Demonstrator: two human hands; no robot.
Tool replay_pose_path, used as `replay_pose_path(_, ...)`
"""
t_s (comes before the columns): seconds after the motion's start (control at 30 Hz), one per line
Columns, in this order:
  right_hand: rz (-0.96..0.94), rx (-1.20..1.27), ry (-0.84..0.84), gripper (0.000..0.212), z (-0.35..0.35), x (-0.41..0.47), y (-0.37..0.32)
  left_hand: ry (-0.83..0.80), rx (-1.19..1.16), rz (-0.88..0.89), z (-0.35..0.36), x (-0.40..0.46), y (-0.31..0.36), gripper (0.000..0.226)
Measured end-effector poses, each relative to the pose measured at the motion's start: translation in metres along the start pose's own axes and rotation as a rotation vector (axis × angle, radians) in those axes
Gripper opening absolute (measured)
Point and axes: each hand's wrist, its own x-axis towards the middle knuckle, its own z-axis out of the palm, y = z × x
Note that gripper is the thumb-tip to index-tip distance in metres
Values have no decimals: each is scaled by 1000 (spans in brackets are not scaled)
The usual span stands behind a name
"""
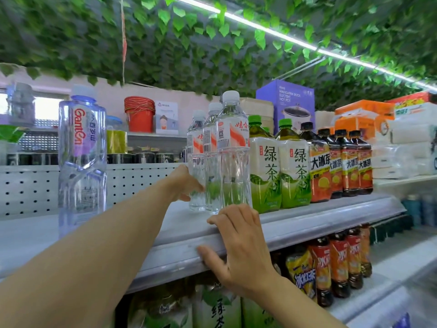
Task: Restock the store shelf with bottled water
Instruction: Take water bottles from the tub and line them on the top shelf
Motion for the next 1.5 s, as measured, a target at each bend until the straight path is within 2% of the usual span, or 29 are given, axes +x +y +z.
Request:
replay_pose_path(0.13, 6, -3, -10, 34, 1, -1, 0, 13, 9, 13, 5, 2, 0, 63)
replay_pose_path(0.3, 0, 6, 4, 35, 1, -1, 1, 0, 30, 41, 9, 2, 1, 41)
replay_pose_path(0.57, -2, 11, 3, 36, 0, -1, 0, -17, 23, 38, 8, -9, 4, 31)
replay_pose_path(0.73, 3, 22, -2, 36, -1, 0, 0, 29, 81, -54, 3, -23, 8, 47)
replay_pose_path(0.83, 8, 18, 0, 36, 0, 0, -1, 26, 97, -93, -1, -35, 14, 40)
replay_pose_path(0.93, 11, 31, 5, 35, 0, -1, 0, -87, 79, -114, 3, -48, 18, 30)
replay_pose_path(1.1, 24, 30, -17, 36, -1, -1, -1, -59, 91, -61, 19, -53, 14, 54)
replay_pose_path(1.5, 22, 54, -1, 35, -1, -1, -1, -32, 100, -33, 23, -61, 14, 46)
